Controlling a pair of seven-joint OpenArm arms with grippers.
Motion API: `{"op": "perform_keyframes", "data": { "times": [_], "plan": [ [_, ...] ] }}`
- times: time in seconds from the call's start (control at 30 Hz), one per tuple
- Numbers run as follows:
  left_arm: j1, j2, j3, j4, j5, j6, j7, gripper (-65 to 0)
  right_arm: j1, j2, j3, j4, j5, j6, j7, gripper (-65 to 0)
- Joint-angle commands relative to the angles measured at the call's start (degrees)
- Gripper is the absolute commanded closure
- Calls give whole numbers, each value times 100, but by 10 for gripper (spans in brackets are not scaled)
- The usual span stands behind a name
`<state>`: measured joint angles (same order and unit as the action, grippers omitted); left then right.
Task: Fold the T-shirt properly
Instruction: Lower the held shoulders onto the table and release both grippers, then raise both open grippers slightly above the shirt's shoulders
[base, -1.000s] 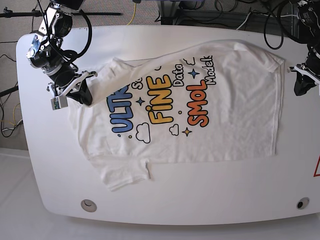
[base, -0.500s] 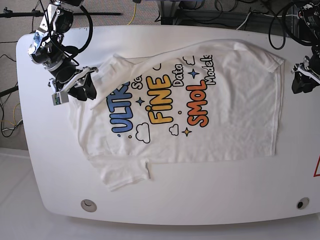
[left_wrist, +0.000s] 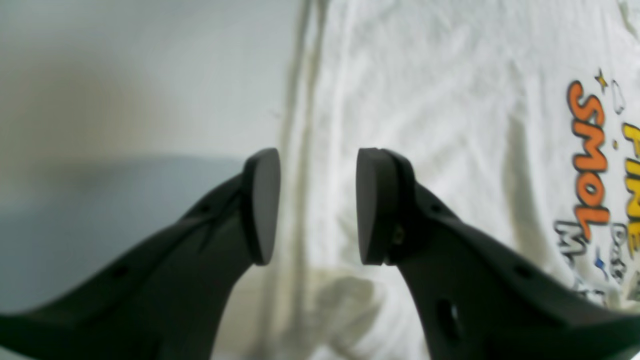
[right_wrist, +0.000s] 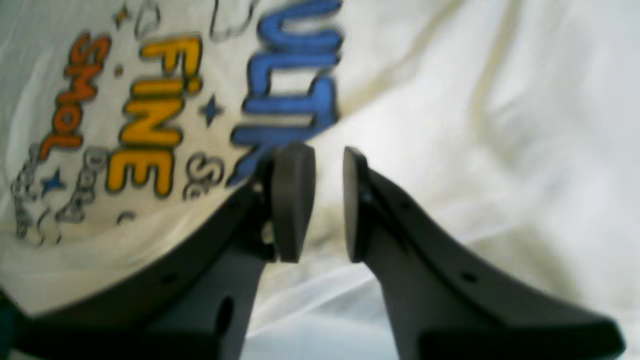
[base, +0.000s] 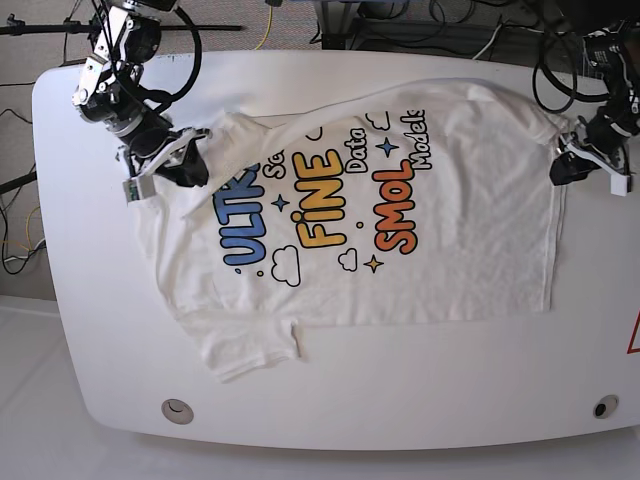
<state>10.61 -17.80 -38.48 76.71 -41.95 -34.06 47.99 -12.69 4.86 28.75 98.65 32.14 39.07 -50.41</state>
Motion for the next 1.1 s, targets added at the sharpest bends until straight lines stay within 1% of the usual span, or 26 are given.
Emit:
{"op": "perform_keyframes", "data": {
  "times": [0.0,0.17,0.23,0.33,0.4,0.53,0.6,0.7,0.8,0.93,1.0,1.07],
  "plan": [
    [-99,-105,-33,114,-117,-44,32,-228,42,81,48,135,149,62,167,-136],
    [-178,-105,-51,342,-134,-44,349,-228,42,72,48,152,149,62,158,-136],
    [-195,-88,-60,615,-134,-44,507,-228,42,72,48,144,149,62,158,-136],
    [-151,-70,-139,1160,-134,-27,885,-228,42,90,48,135,149,62,158,-136],
    [-90,44,-297,1547,-134,-27,1113,-228,42,107,48,135,149,62,158,-136],
    [86,387,-789,2505,-108,-18,1579,-230,42,116,48,117,149,62,158,-136],
    [192,501,-921,2839,-99,-18,1825,-230,42,107,48,117,149,62,158,-136],
    [306,651,-1018,3033,-99,-9,2080,-230,42,90,48,117,149,62,158,-136],
    [526,738,-1141,3050,-55,35,2204,-230,42,90,48,108,131,62,158,-136],
    [886,844,-1194,3059,130,290,2195,-230,42,90,48,108,131,62,158,-136],
    [965,844,-1159,3059,235,351,2195,-231,34,116,48,108,131,62,158,-136],
    [1009,853,-1115,3050,384,395,2195,-247,25,125,48,108,113,62,158,-136]
  ]
}}
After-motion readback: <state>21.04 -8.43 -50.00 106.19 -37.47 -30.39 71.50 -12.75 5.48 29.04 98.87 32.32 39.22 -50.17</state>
